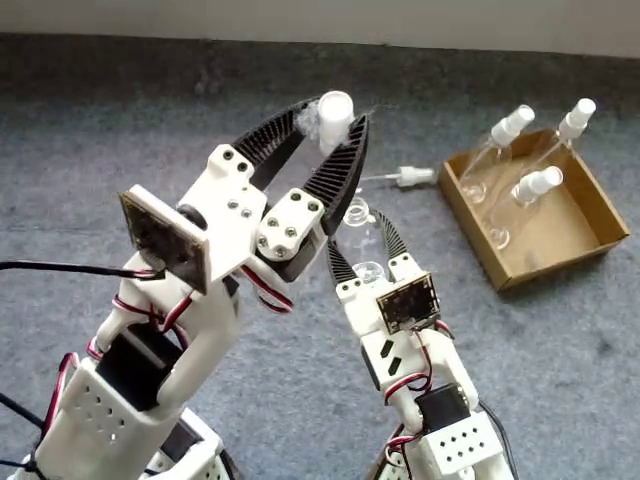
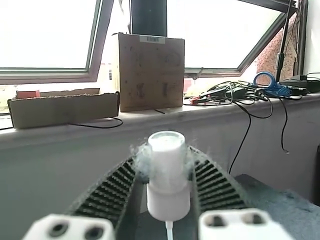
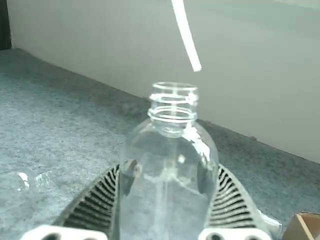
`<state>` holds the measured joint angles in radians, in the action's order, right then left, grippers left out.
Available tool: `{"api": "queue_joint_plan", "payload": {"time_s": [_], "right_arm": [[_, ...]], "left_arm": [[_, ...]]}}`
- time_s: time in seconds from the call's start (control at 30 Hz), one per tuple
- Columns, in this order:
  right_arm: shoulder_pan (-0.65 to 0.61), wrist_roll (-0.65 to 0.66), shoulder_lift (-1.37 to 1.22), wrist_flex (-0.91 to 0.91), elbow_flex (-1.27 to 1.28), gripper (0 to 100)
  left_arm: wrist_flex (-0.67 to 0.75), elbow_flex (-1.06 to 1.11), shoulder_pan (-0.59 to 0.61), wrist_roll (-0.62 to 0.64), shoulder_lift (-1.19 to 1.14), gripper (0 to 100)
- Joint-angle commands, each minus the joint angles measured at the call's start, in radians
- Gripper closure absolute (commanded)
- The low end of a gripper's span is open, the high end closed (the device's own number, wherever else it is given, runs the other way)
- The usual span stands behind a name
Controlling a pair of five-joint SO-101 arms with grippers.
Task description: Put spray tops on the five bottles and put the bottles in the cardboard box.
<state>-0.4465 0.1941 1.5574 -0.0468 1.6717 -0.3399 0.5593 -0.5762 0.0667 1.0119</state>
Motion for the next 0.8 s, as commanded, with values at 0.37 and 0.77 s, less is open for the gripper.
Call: {"api": "queue_joint_plan", "payload": {"time_s": [0.37,0.77], "right_arm": [[-0.012,0.011,0.01,0.027,0.088,88.7],[-0.012,0.011,0.01,0.027,0.088,88.7]], "left_arm": [[-0.101,-0.004,-0.012,-0.002,-0.021,100],[0.023,0.041,-0.001,-0.009,-0.015,100]]}}
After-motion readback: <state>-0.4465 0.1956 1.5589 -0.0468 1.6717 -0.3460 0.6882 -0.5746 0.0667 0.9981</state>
